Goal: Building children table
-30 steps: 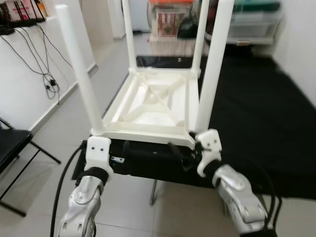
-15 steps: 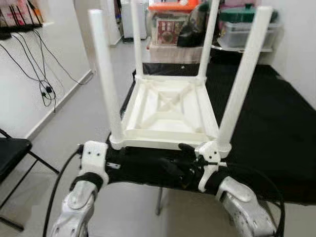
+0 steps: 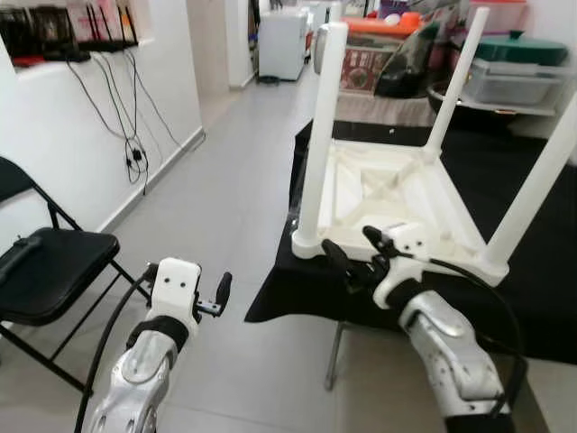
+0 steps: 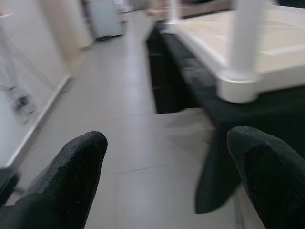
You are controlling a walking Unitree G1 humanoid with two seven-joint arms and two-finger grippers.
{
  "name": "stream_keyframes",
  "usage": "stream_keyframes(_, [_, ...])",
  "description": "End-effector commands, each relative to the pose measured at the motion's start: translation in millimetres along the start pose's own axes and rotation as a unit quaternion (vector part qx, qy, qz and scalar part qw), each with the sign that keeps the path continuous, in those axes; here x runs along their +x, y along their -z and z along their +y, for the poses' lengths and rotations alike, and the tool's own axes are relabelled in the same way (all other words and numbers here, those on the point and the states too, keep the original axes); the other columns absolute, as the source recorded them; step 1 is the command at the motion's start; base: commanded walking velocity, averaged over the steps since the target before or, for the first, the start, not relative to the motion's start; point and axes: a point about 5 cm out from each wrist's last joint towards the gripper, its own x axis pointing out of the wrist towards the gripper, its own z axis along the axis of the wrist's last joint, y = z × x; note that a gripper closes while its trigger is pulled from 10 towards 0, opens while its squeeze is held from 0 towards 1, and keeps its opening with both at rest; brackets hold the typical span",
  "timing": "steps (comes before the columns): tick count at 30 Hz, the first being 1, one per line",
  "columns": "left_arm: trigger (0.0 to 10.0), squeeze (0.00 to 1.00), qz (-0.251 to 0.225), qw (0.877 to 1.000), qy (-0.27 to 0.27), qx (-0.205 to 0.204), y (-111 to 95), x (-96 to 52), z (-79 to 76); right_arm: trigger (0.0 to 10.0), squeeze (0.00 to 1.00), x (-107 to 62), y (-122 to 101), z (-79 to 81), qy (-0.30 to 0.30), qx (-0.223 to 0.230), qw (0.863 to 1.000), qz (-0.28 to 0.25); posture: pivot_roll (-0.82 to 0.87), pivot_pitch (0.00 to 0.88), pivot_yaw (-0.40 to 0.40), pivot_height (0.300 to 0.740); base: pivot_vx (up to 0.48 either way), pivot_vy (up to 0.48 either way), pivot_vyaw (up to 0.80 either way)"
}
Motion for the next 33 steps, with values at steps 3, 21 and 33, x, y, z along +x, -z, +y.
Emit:
stream_keyframes(3, [10.0,0.00,-0.005,0.999,0.033,0.001,-1.7,2.7,-10.4,10.0,0.00,-5.1,24.6,7.6,0.021,-0.002,0.999,0.046,-0.04,0.022,-0.007,0.740,0.000,0.000,-0.80])
stream_keyframes(21, [10.0,0.00,-0.018,0.999,0.049,0.001,-4.2,3.0,-12.0,10.0,0.00,-1.7,24.2,8.0,0.047,-0.014,0.998,0.035,-0.06,0.036,0.006,0.740,0.027,0.000,-0.67])
stream_keyframes(33, [10.0,0.00,-0.023,0.998,0.057,0.010,-5.8,2.5,-11.0,10.0,0.00,0.6,23.6,13.1,0.039,-0.010,0.999,0.032,-0.04,0.035,0.012,0.740,0.309,0.000,-0.27])
